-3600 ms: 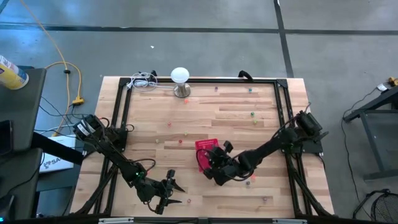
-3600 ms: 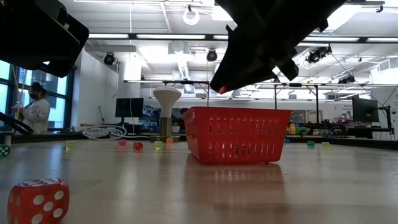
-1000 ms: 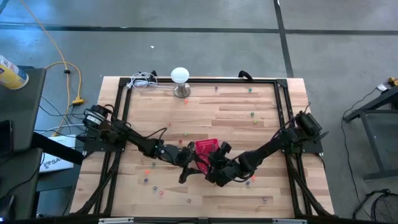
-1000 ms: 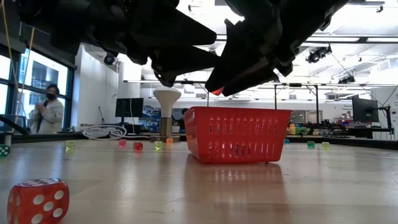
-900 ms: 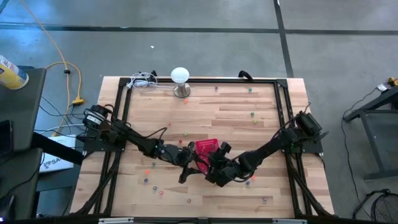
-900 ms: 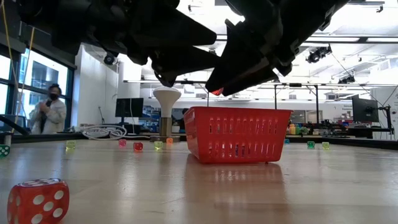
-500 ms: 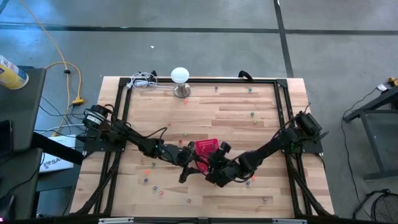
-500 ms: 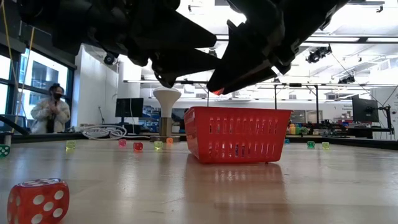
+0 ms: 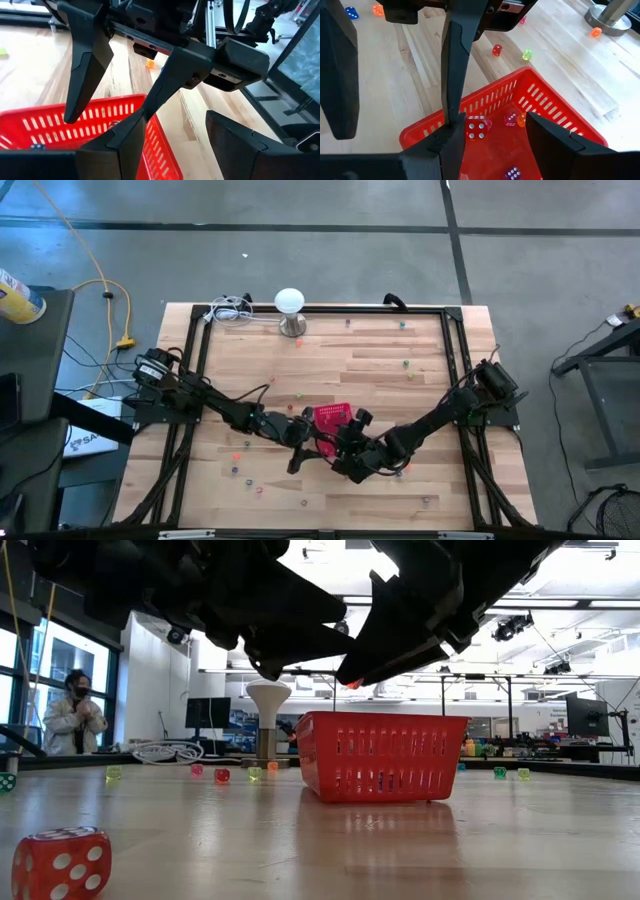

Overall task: Pick & Place Dice
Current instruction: Put the red die into the red basket, then put the dark blue die into the red basket

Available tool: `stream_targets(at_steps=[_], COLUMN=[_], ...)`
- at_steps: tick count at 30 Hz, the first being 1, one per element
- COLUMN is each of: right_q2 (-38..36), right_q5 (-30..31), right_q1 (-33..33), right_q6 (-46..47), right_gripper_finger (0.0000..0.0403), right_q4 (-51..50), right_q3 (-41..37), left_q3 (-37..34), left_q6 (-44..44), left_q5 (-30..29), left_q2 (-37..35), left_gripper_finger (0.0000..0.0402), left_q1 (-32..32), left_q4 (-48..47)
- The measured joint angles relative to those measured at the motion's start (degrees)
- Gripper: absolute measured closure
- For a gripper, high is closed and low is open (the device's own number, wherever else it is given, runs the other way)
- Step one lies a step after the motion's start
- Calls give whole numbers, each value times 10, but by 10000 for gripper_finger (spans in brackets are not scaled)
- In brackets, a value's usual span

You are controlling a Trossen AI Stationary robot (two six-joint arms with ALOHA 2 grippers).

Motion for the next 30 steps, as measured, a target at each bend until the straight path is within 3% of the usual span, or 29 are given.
stream_targets(at_steps=[16, 25, 30], right_q2=[-4, -2, -5], right_q5=[9, 1, 1], right_q1=[-1, -2, 8], right_q6=[3, -23, -5], right_gripper_finger=[208, 208, 208], right_q4=[24, 34, 6], right_q3=[4, 3, 2], left_q3=[0, 0, 0], left_q6=[81, 68, 77], left_q5=[-14, -11, -9], left_q2=[2, 2, -31], left_gripper_finger=[198, 198, 198], left_q1=[12, 14, -12], left_q4=[67, 51, 34])
